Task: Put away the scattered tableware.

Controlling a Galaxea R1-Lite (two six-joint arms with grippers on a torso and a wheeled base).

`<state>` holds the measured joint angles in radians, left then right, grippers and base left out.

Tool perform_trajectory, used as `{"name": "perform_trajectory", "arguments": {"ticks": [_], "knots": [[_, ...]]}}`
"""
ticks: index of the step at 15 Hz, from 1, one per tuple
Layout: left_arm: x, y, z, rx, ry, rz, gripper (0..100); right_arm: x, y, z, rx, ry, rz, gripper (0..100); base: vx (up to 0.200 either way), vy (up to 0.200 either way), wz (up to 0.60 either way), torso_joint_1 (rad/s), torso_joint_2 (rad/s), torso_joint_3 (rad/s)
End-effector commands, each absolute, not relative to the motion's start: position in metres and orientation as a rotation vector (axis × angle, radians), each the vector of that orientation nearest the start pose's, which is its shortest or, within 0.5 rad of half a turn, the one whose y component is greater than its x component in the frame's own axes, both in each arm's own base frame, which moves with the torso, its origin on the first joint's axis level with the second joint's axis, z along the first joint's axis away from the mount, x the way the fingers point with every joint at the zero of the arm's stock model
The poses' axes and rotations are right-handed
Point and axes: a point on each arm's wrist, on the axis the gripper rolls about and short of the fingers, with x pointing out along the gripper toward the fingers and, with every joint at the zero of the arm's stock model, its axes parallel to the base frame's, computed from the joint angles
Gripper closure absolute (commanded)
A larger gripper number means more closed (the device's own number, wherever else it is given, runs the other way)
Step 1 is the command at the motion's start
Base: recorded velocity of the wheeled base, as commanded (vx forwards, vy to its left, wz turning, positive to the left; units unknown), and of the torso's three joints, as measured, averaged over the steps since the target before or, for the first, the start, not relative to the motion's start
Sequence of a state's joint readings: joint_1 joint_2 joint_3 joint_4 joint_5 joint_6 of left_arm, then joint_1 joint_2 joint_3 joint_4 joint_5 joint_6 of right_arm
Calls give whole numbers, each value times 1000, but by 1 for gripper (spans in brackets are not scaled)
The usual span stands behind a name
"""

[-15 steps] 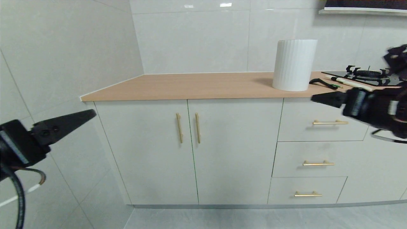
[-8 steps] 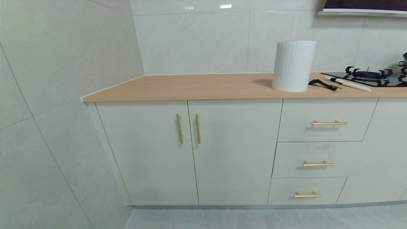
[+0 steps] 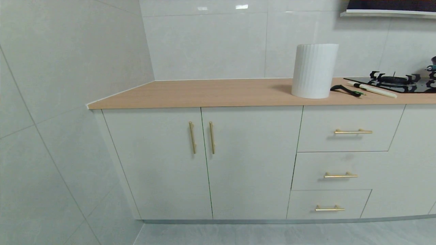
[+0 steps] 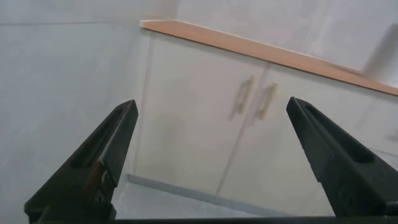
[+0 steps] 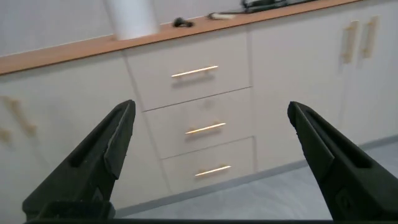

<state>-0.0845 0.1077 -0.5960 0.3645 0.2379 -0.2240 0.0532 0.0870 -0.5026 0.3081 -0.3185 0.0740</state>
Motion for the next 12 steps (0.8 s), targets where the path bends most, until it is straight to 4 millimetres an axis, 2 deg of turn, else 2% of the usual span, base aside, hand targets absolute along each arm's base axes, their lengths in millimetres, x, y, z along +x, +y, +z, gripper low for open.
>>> {"name": "perform_trajectory", "arguments": {"ticks": [1,3,5,8,10,12], "knots": [[-87,7,184,-241,-187,189,0,-71,-7,152,39,-119,-302,0,0,0,0,0,0,0],[-83,5,169,-233,-161,231,0,-67,-8,146,33,-94,-353,0,0,0,0,0,0,0],[-67,6,146,-214,-74,306,0,-50,-8,121,13,-16,-354,0,0,0,0,0,0,0],[-47,6,110,-144,31,315,0,-25,-7,85,-17,-68,-329,0,0,0,0,0,0,0],[-32,6,86,-78,39,306,0,-24,-5,85,-30,-85,-242,0,0,0,0,0,0,0],[-27,6,80,-61,22,294,0,-24,-5,83,-34,-73,-215,0,0,0,0,0,0,0]]}}
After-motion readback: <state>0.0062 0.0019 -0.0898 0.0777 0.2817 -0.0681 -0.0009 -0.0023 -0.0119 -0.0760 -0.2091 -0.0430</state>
